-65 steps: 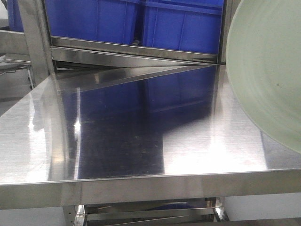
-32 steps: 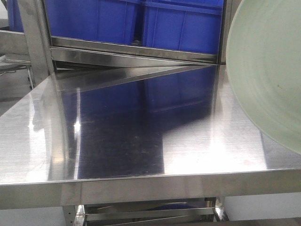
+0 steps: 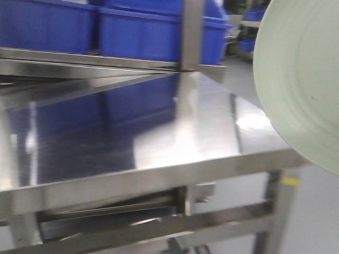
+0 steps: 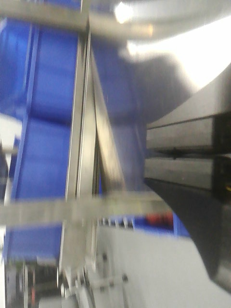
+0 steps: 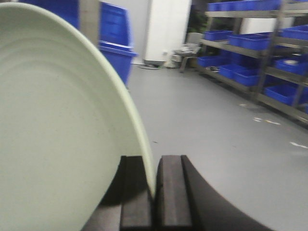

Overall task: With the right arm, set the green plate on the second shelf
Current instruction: 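Drive the base away from the table holding the plate upright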

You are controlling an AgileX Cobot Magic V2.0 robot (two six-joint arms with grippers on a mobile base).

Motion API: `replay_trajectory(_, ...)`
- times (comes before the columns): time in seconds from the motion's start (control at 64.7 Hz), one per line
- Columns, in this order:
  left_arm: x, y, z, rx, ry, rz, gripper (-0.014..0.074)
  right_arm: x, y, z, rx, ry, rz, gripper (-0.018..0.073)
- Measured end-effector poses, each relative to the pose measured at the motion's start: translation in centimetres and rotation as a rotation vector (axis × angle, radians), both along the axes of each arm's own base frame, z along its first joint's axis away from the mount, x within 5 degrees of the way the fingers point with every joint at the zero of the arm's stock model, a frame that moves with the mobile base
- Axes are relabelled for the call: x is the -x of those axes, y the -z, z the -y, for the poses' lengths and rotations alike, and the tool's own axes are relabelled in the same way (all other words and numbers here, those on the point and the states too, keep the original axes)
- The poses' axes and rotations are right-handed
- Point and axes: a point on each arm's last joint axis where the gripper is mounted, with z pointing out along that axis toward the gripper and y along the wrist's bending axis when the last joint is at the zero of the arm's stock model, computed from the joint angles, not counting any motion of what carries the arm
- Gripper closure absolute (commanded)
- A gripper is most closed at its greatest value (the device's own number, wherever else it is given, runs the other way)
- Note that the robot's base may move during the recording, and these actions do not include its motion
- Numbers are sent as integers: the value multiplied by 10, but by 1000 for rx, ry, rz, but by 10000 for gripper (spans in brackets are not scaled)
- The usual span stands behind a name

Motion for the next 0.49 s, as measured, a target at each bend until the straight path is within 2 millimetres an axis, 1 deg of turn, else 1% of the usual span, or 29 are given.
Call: replay_trajectory(0.494,0,0,0,0,0,0,466,0,0,0,0,0,2,510)
